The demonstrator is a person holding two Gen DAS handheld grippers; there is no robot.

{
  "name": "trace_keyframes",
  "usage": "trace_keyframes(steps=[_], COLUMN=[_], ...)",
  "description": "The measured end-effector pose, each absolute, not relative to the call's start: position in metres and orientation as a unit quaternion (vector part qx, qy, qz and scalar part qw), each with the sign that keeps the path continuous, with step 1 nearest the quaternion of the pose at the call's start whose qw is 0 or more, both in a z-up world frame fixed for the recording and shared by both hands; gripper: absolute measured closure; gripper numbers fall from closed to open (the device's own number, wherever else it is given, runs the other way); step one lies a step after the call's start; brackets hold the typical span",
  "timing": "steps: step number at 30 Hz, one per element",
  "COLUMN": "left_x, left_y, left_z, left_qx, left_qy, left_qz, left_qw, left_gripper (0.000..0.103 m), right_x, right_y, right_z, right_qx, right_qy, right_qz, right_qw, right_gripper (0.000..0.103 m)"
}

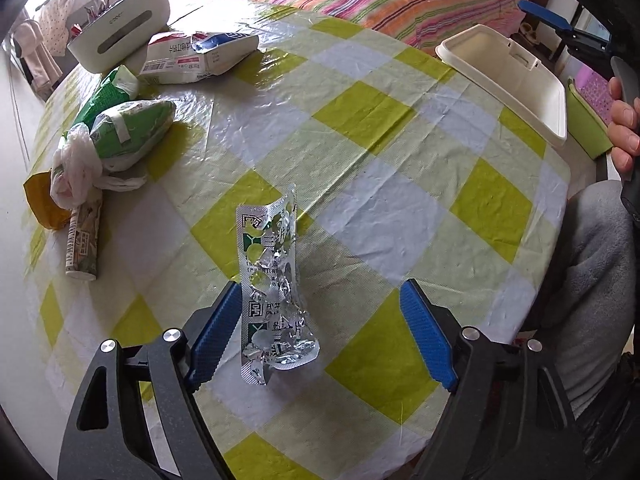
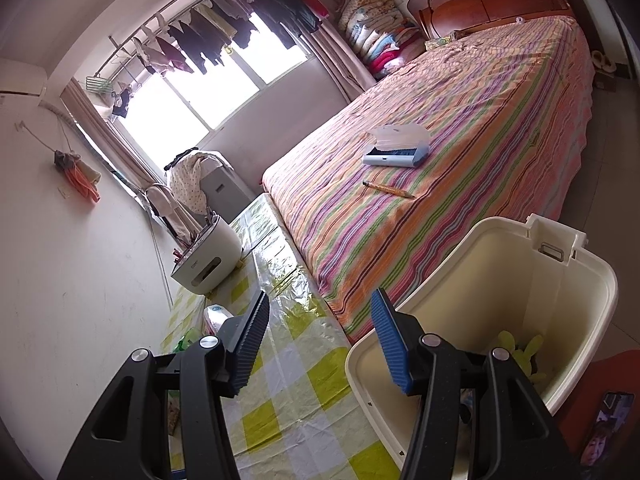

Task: Collect trash
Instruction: 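Reach the left gripper to the silver blister pack and grasp it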

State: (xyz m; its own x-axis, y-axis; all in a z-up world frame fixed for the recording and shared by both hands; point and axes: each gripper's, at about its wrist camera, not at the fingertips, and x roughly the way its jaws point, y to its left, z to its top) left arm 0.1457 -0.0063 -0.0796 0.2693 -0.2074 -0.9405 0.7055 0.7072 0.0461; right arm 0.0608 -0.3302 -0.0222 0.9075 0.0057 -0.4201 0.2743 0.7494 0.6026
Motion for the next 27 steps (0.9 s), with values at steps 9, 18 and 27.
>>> trace_keyframes(steps=[9, 18, 27], left_x=[0.157, 0.161, 0.167], left_y=[0.002, 0.007, 0.017], left_z=[-0.077, -0.075, -0.074], left_qx=[0.195, 0.178, 0.142], left_qy=[0.533, 0.530, 0.532], left_qz=[-0.275, -0.254, -0.242], left_qw=[0.776, 0.789, 0.799], left_gripper=[0.047, 0.063, 0.072], right_x=[0.064, 0.068, 0.072], right_y=[-0.318, -0.298, -0.285], right_z=[-0.021, -0.020, -0.018], right_qx=[0.334, 0.311, 0.300], right_qy=[0.205, 0.212, 0.213], right_qz=[-0.068, -0.056, -0.047], right_qw=[0.917, 0.925, 0.929], right_gripper=[0.051, 0.051, 0.051])
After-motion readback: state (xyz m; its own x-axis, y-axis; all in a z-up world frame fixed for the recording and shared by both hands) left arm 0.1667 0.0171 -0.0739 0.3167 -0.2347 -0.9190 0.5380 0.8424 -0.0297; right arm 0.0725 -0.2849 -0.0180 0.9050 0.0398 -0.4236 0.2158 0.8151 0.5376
